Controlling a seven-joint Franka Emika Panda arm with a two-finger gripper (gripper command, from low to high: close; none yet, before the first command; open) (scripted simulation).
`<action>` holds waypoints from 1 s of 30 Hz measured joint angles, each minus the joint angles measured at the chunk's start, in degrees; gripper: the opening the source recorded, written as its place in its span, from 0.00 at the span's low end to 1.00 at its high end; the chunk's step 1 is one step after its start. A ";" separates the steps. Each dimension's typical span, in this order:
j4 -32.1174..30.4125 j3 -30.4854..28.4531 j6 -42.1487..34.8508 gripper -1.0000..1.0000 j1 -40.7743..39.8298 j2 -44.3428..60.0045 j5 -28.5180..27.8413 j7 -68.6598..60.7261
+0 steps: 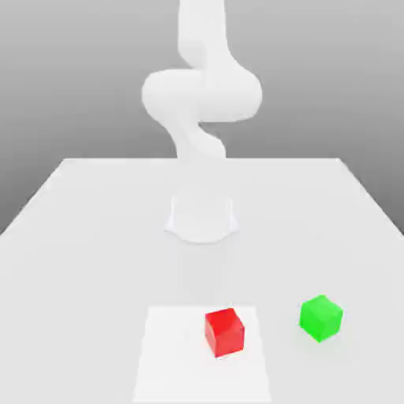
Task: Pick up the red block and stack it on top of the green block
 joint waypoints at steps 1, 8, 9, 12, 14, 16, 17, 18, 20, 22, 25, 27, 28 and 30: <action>-1.29 -0.02 1.37 0.50 0.31 2.38 -0.14 -0.66; -9.49 -0.29 10.05 0.50 2.19 17.34 -0.75 -5.04; -10.64 -0.31 11.26 0.50 2.42 19.42 -0.77 -5.70; -14.07 -0.26 14.87 0.50 3.01 25.66 -0.74 -7.72; -16.36 -0.27 17.30 0.50 3.46 29.81 -0.60 -9.17; -18.65 0.02 19.70 0.50 3.64 33.96 -0.38 -10.66; -19.80 0.08 20.92 0.50 3.84 36.04 -0.24 -11.44; -20.94 0.18 22.13 0.50 4.15 38.11 -0.09 -12.22; -22.55 0.39 24.81 0.50 4.39 42.26 0.14 -13.41; -22.52 0.37 28.14 0.50 4.34 46.42 0.17 -13.69; -21.79 0.26 33.40 0.50 4.41 52.64 0.07 -13.70; -21.50 0.21 35.14 0.00 4.45 54.69 0.02 -13.66; -21.50 0.21 35.13 0.00 4.45 54.69 -0.01 -13.64; -21.50 0.22 35.11 0.00 4.44 54.69 -0.07 -13.58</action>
